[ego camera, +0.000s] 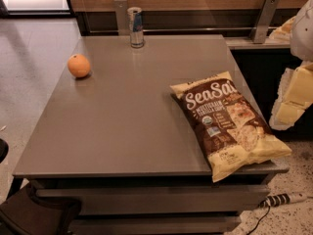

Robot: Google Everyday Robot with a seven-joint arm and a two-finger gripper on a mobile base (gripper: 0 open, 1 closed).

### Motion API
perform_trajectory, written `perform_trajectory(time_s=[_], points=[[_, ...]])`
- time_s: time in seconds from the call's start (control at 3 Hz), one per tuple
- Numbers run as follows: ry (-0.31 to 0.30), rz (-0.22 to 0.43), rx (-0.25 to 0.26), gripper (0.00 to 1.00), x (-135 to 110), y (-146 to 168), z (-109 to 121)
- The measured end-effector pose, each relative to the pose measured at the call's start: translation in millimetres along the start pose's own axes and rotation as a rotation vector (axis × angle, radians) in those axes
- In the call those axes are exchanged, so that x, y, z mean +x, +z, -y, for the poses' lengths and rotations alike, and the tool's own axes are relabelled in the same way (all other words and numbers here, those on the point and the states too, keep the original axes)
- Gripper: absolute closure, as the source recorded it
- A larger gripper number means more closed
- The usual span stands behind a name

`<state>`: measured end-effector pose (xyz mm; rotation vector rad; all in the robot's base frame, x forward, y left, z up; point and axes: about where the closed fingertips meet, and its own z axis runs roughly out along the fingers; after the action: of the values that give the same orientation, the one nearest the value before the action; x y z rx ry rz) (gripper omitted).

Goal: Move brown chip bag near orange

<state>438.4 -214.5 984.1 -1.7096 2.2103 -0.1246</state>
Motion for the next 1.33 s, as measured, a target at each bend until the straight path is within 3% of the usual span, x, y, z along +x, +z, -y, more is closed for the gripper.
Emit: perform_trajectory(time_s=[0.33,0.67,1.0,1.33], points=[[0.011,-0.003,-0.001,0.00,1,2,1],[0.115,-0.033,-0.014,0.00,8,19,11],[0.247,-0.059,-0.061,0.00,18,52,20],[0.367,-0.060,-0.102,0.00,17,74,12]])
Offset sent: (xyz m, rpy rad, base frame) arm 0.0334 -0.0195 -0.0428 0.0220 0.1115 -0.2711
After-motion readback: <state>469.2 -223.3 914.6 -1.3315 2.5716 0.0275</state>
